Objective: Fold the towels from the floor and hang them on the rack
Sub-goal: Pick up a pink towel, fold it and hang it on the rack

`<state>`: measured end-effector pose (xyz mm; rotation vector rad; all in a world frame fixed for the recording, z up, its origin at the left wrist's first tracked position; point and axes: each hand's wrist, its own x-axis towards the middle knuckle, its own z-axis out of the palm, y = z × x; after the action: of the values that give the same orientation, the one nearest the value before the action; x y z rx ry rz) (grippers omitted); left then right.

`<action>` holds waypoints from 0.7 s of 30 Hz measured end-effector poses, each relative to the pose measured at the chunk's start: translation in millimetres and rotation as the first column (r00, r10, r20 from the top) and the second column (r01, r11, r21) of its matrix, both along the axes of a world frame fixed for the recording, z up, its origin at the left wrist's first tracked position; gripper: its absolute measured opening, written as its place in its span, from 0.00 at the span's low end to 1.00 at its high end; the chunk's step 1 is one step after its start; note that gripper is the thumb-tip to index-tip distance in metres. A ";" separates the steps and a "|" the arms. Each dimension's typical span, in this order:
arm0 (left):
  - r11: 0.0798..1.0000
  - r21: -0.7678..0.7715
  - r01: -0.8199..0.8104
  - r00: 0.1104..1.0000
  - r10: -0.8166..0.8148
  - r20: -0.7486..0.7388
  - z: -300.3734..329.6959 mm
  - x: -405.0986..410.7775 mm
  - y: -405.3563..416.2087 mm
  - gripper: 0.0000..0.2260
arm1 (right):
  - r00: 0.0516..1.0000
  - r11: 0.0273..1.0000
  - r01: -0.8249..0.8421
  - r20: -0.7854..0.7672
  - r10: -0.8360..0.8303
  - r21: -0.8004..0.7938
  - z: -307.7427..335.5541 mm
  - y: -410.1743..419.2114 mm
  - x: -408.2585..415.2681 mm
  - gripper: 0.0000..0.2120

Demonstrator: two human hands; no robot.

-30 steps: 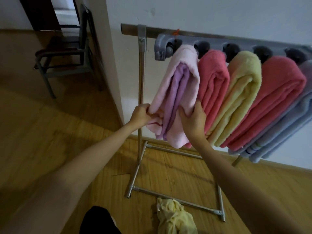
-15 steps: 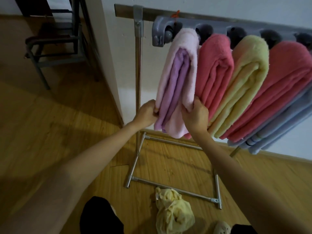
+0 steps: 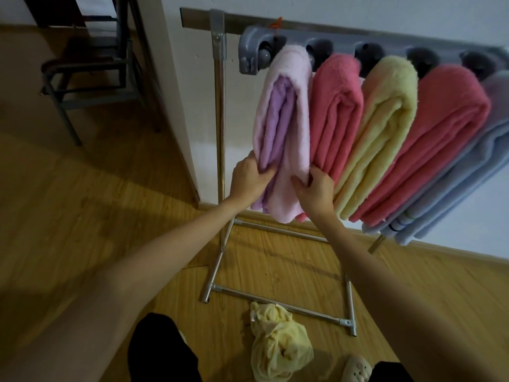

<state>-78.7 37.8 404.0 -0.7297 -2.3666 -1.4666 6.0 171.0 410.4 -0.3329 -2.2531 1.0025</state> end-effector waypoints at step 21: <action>0.892 -0.401 -0.207 0.961 0.109 -0.254 13.6 -49.9 -68.3 0.09 | 0.989 0.992 0.056 0.144 -0.040 -0.112 -20.5 -85.8 -18.3 0.17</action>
<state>-128.6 -30.4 417.6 -0.7290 -2.5166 -0.7571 -12.4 85.2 389.9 -0.5213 -2.3053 1.1186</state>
